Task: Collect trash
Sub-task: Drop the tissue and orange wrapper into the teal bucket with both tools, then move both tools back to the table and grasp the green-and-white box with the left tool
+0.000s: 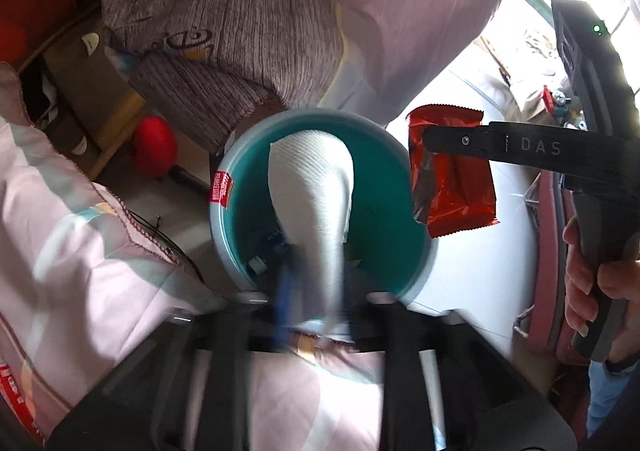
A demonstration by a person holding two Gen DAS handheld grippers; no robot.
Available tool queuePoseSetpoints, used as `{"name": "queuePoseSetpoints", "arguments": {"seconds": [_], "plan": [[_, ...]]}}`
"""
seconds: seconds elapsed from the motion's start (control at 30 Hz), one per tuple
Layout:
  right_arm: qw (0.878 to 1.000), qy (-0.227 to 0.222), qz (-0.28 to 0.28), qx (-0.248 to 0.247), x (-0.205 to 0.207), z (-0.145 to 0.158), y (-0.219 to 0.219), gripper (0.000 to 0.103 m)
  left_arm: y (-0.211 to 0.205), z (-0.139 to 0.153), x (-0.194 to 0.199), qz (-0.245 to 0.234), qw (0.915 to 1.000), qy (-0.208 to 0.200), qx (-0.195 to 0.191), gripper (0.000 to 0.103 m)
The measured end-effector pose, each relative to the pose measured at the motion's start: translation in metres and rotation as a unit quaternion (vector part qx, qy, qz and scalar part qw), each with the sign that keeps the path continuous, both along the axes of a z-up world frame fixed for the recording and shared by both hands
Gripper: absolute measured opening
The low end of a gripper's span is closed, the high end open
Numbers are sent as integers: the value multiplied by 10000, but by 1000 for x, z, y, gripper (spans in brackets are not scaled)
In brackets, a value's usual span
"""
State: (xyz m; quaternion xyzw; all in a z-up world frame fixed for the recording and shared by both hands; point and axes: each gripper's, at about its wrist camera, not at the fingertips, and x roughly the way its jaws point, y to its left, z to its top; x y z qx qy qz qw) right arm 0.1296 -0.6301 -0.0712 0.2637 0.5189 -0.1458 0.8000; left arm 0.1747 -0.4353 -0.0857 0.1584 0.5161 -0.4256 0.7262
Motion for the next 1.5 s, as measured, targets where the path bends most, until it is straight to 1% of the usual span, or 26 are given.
{"name": "queuePoseSetpoints", "arguments": {"seconds": [0.07, 0.17, 0.23, 0.3, 0.33, 0.37, 0.4, 0.47, 0.53, 0.6, 0.8, 0.9, 1.03, 1.3, 1.5], "plan": [[10000, 50, 9, 32, 4, -6, 0, 31, -1, -3, 0, 20, 10000, -57, 12, 54], [9999, 96, 8, 82, 8, -13, -2, 34, 1, -5, 2, 45, 9999, -63, 75, 58], [9999, 122, 18, 111, 10, -16, 0, 41, 5, -4, 0, 73, 9999, -90, 92, 63], [9998, 154, 57, 146, 14, -20, 2, 45, 12, -2, 0, 124, 9998, -107, 78, 76], [9996, 181, 81, 197, 15, -22, 3, 53, 14, -2, 1, 147, 9998, -97, 70, 80], [9995, 194, 84, 251, 16, -23, 5, 57, 18, -1, 1, 183, 9998, -93, 43, 86], [9995, 196, 80, 236, 16, -23, 7, 61, 21, 0, 2, 225, 9997, -108, 20, 89], [9994, 217, 87, 243, 16, -22, 9, 68, 30, 3, 1, 319, 9994, -103, -21, 93], [9994, 241, 75, 238, 15, -21, 11, 75, 36, 6, 1, 389, 9992, -41, -78, 94], [9993, 316, 92, 202, 14, -19, 14, 78, 43, 9, 2, 477, 9988, 10, -132, 95], [9989, 426, 168, -20, 7, -5, 28, 82, 63, 19, -4, 578, 9980, 25, -258, 96], [9989, 373, 236, -123, 2, 6, 38, 84, 74, 27, -9, 581, 9978, -63, -298, 96], [9987, 338, 330, -211, -2, 18, 53, 85, 90, 37, -16, 607, 9974, -168, -348, 97], [9963, 351, 715, -315, -5, 40, 105, 85, 146, 58, -27, 892, 9944, -358, -445, 98], [9923, 303, 1143, -373, -3, 54, 157, 87, 207, 70, -35, 1193, 9904, -549, -422, 99]]}}
